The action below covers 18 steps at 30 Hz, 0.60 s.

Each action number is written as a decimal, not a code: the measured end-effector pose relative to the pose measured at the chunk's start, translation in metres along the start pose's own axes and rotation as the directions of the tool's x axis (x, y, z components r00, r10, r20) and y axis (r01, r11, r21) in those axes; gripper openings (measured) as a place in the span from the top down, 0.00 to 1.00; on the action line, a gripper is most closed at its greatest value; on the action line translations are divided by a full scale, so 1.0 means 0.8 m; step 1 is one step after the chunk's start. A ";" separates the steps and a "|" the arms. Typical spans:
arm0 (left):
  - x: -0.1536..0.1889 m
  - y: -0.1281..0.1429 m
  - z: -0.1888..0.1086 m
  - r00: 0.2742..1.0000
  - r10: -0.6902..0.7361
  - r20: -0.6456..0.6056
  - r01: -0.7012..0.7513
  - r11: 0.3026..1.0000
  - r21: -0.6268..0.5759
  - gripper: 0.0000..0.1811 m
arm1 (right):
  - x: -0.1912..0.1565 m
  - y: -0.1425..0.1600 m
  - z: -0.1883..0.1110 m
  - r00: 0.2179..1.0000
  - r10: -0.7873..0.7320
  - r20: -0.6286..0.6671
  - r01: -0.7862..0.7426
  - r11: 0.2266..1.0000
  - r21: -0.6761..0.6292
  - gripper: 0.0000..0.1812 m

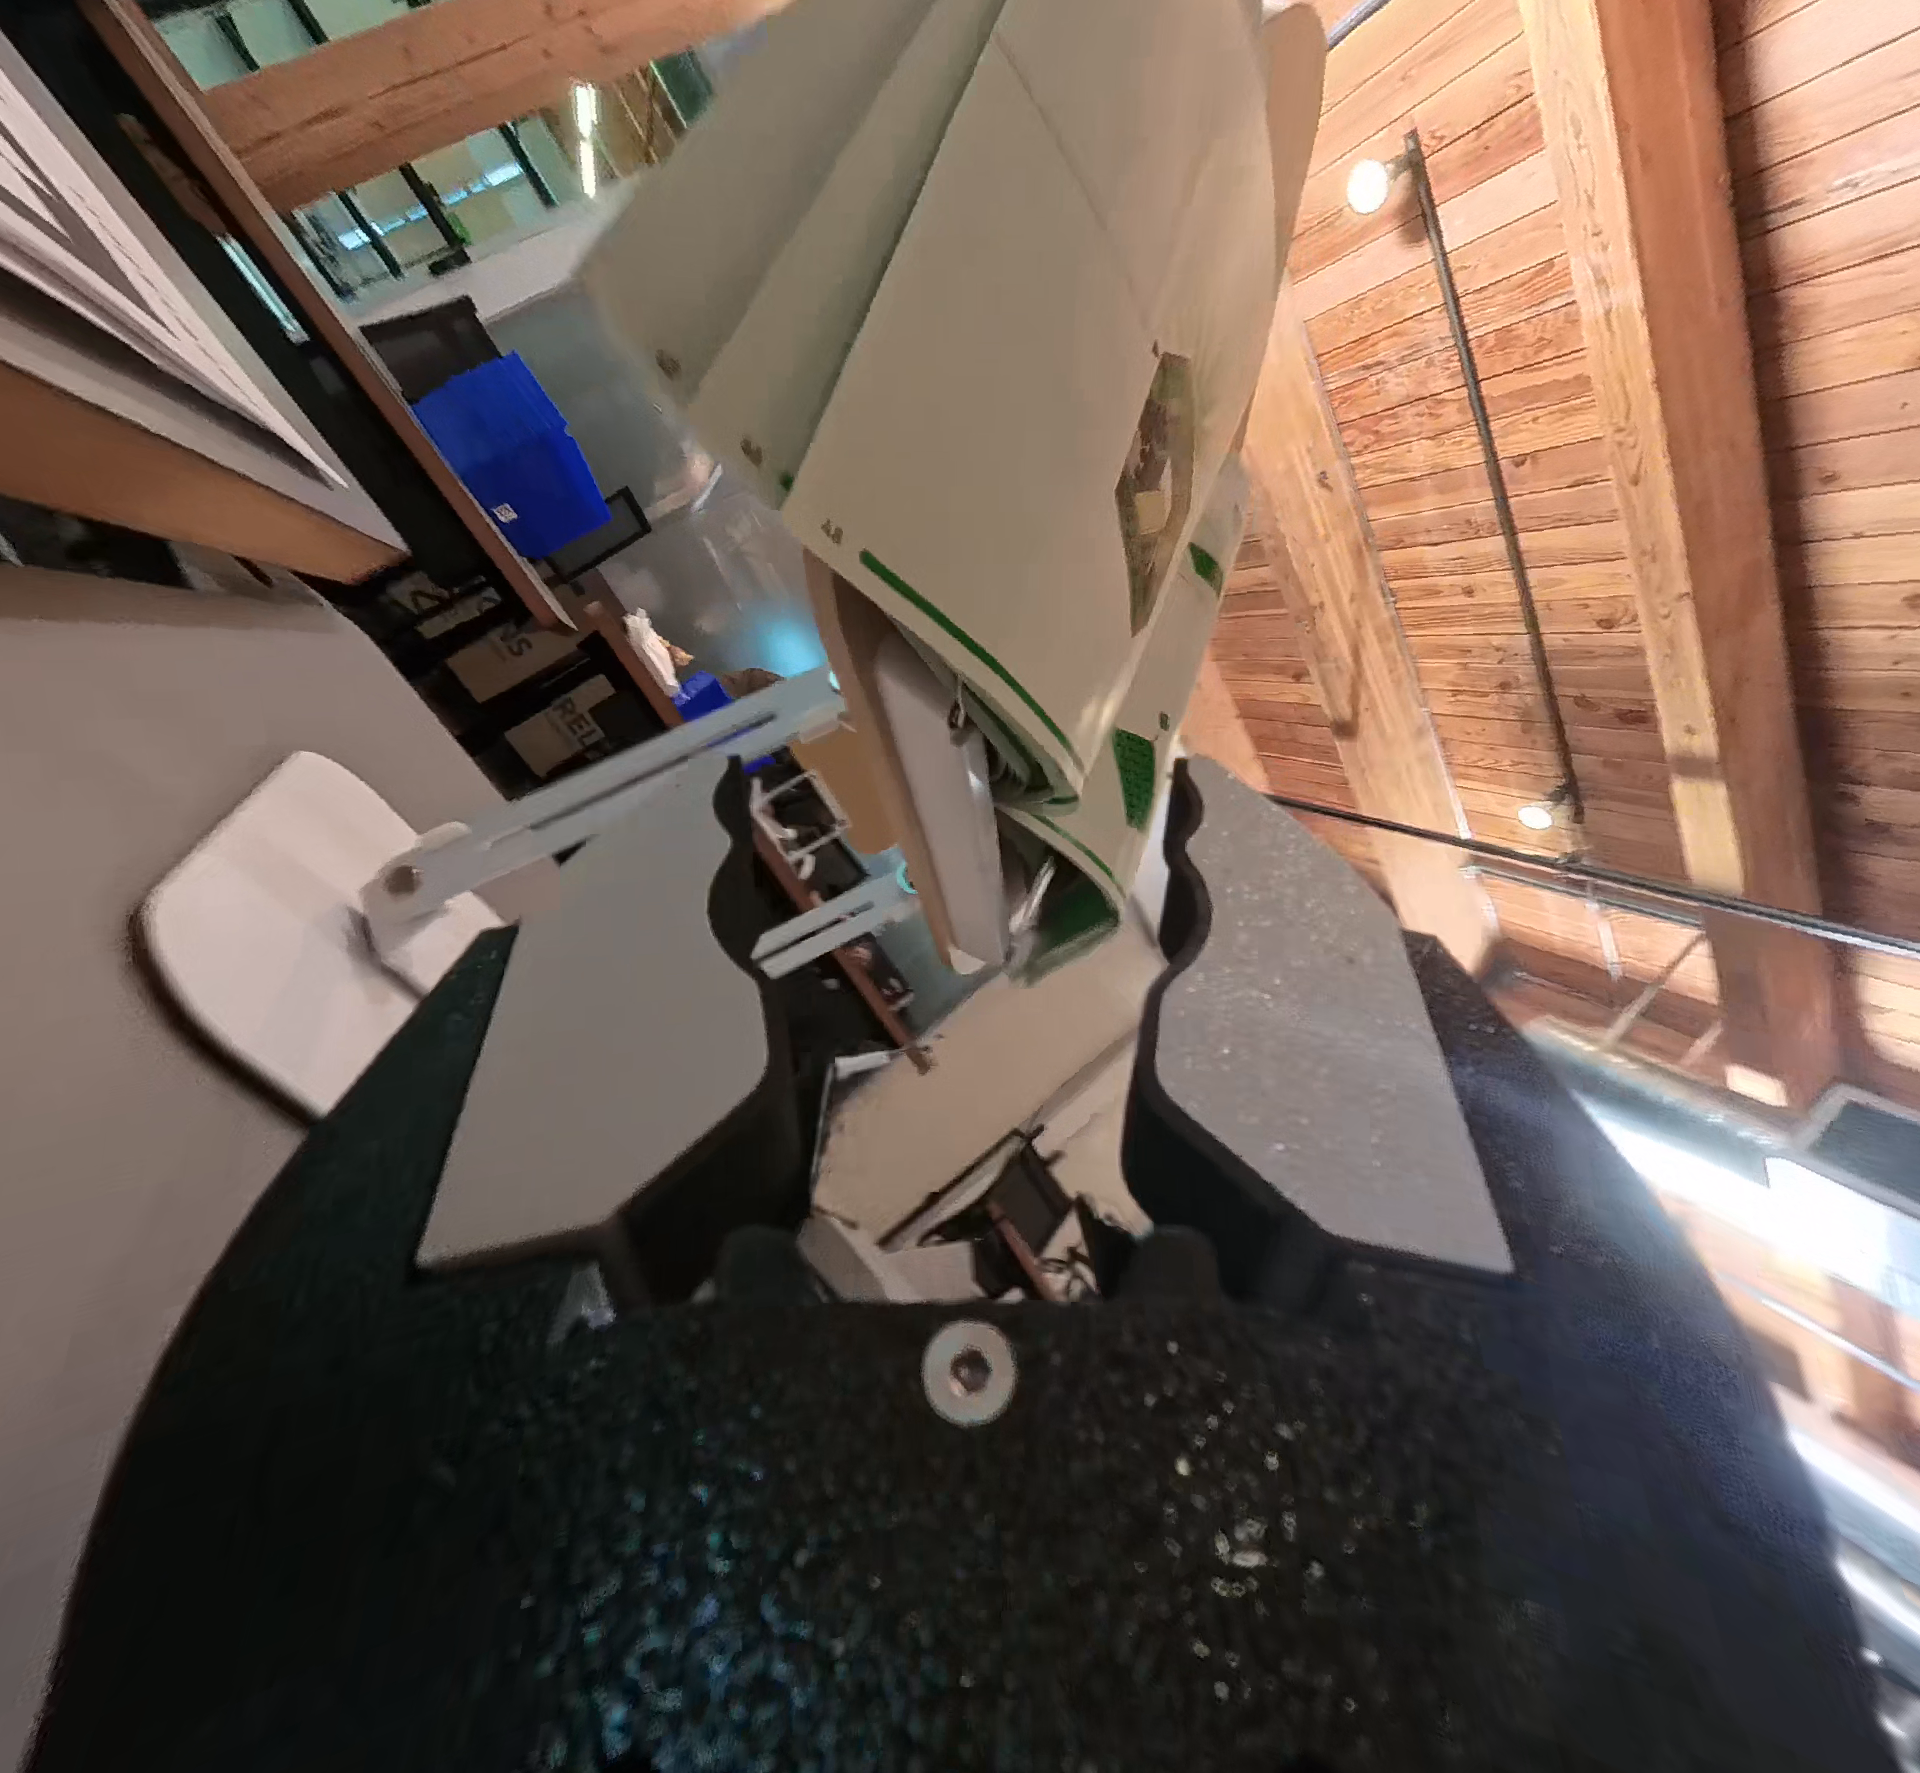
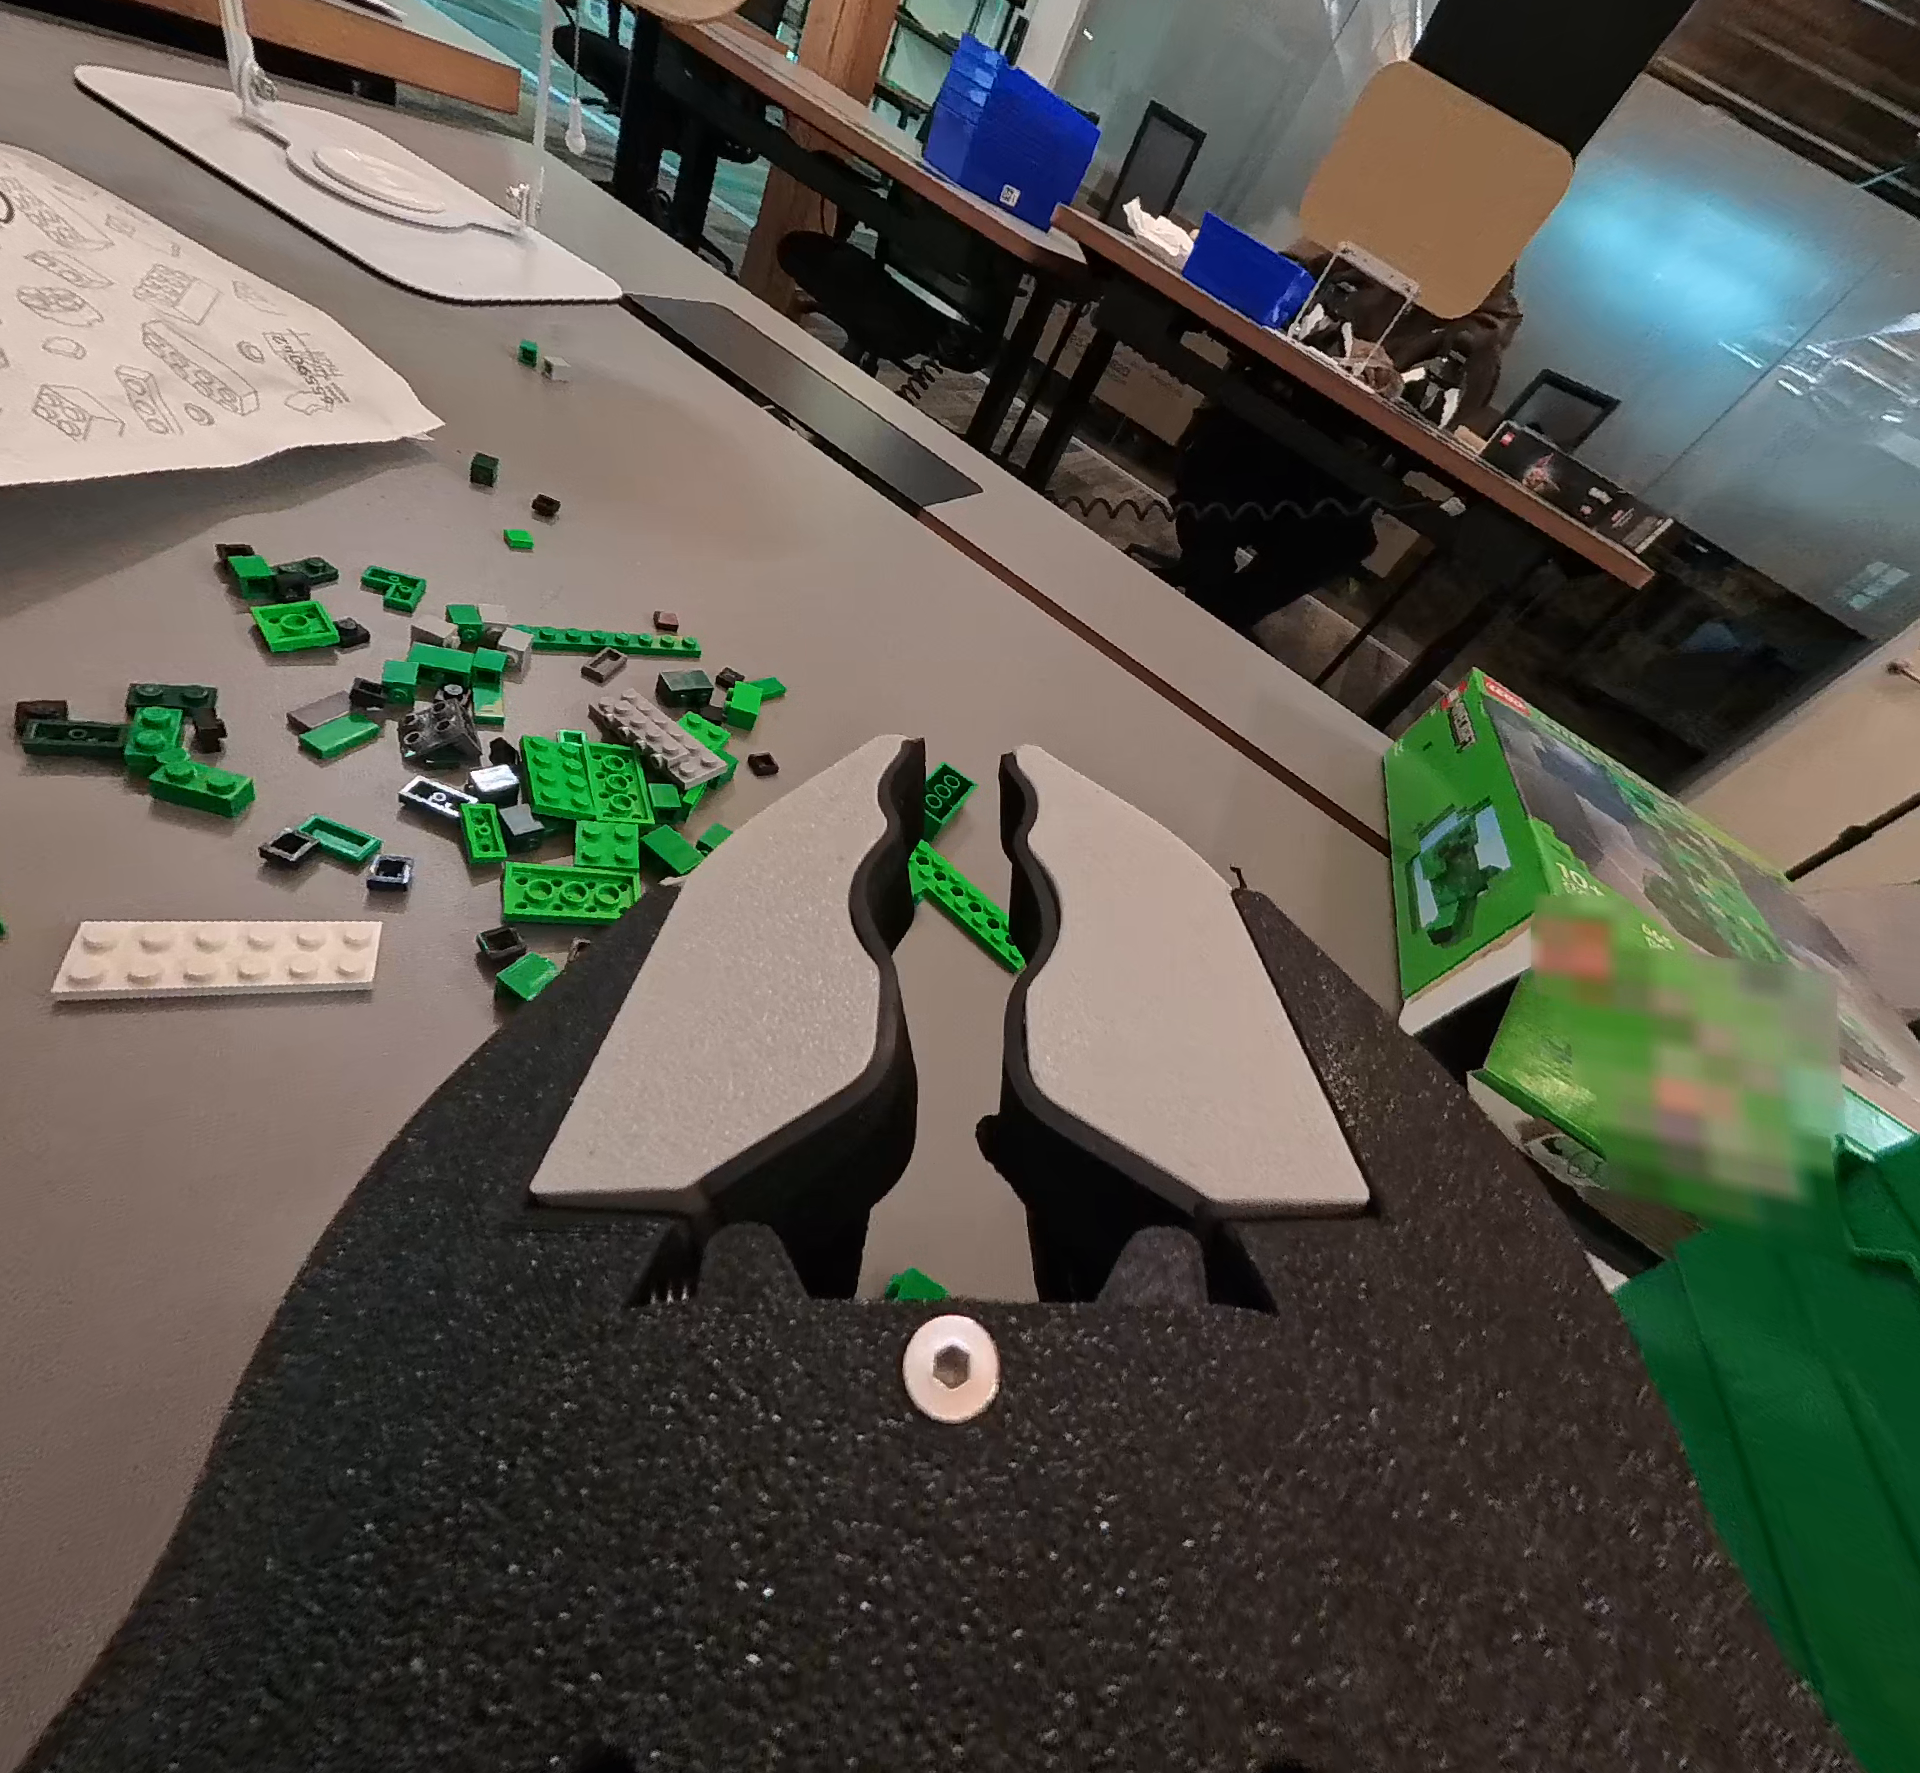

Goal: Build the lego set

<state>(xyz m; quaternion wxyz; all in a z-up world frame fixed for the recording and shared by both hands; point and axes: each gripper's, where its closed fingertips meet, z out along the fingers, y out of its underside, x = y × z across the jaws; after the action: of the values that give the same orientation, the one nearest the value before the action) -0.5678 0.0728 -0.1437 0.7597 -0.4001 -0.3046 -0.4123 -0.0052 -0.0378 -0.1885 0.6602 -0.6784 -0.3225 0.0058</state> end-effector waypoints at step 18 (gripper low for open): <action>0.105 0.056 -0.009 0.453 0.852 -0.262 -0.889 0.410 -0.204 0.57 | -0.014 -0.009 0.007 0.998 -0.026 0.049 0.023 0.998 0.052 0.83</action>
<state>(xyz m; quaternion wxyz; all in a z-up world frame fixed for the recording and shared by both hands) -0.4879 0.0495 -0.0970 0.8050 -0.5895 0.0623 -0.0221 -0.0200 -0.0385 -0.1872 0.6690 -0.6570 -0.3468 0.0230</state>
